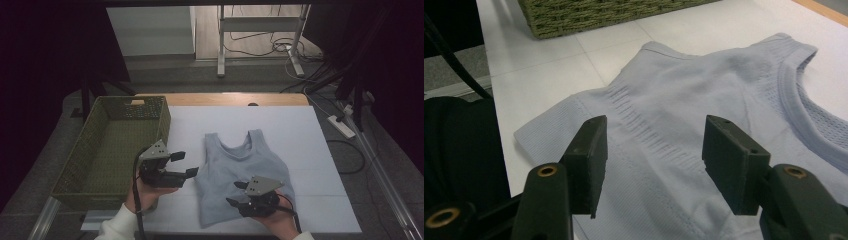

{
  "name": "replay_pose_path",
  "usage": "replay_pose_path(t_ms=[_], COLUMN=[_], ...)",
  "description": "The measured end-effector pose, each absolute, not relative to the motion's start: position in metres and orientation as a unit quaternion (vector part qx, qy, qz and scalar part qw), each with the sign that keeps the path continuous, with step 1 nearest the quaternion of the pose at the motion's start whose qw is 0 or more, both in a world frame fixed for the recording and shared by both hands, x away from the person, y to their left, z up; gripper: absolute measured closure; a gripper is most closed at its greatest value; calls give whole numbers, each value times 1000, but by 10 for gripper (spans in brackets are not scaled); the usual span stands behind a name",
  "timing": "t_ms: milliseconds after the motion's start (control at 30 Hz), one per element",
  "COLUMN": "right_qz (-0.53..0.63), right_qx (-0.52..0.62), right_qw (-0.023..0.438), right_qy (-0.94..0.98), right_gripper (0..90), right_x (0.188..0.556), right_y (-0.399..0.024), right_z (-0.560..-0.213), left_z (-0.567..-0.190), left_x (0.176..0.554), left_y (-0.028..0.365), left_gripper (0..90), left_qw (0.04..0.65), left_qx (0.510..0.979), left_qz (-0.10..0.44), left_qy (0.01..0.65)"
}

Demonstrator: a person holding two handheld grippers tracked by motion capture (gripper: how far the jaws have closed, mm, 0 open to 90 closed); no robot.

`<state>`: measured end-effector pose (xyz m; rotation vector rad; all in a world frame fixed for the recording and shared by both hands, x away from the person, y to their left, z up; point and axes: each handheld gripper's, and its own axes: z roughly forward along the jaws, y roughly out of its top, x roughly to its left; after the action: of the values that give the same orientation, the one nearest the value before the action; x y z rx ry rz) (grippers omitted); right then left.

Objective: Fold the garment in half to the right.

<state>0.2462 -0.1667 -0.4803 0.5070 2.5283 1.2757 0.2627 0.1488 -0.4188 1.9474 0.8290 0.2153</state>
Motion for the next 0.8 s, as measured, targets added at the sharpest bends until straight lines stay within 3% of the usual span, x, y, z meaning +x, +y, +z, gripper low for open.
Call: replay_pose_path(t_ms=[433, 800], right_qz=[434, 427], right_qx=[164, 134], right_qw=[120, 95], right_qy=[878, 889], right_gripper=[436, 426], right_x=[243, 239], right_y=[-156, -124], right_z=[-484, -491], left_z=[-421, -421], left_x=[266, 267], left_y=[149, 150], left_gripper=[270, 270], left_qw=[481, 482], left_qx=[803, 802], left_qz=[87, 87], left_qy=[340, 343])
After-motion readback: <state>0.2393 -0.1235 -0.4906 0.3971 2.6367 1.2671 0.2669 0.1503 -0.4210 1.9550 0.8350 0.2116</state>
